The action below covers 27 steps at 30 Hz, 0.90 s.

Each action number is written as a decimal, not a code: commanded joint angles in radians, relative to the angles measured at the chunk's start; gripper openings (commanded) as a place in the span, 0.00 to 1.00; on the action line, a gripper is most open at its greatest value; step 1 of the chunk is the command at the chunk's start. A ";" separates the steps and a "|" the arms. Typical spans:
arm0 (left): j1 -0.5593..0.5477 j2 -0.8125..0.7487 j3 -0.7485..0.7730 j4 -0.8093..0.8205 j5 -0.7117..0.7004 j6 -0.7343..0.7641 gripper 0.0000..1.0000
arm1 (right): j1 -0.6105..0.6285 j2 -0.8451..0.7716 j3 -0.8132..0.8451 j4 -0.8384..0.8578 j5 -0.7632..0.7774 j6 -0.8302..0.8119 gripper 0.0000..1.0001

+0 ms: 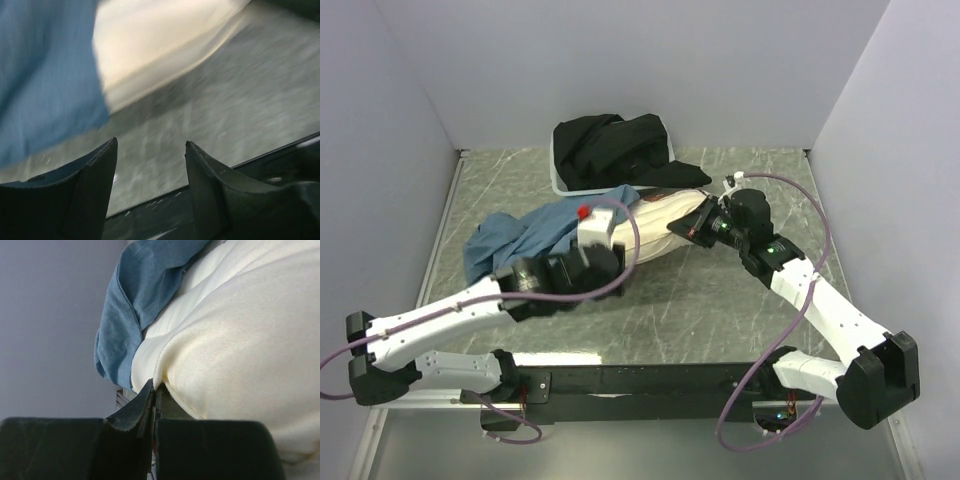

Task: Put the pillow into the pillowcase

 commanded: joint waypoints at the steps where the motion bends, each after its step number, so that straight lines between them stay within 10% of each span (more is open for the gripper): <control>1: -0.090 -0.057 -0.213 -0.034 -0.125 -0.282 0.59 | 0.002 -0.041 0.070 0.104 -0.041 0.006 0.00; 13: -0.121 0.116 -0.279 -0.010 -0.384 -0.534 0.80 | 0.007 -0.129 0.084 0.050 -0.052 0.013 0.00; 20: -0.113 0.245 -0.177 -0.267 -0.591 -0.848 0.73 | 0.025 -0.153 0.085 0.041 -0.063 0.022 0.00; 24: -0.105 0.196 -0.140 -0.131 -0.579 -0.588 0.20 | 0.039 -0.170 0.082 0.038 -0.055 0.022 0.00; 27: -0.105 0.142 -0.095 -0.014 -0.499 -0.359 0.01 | 0.042 -0.182 0.081 0.027 -0.049 0.016 0.00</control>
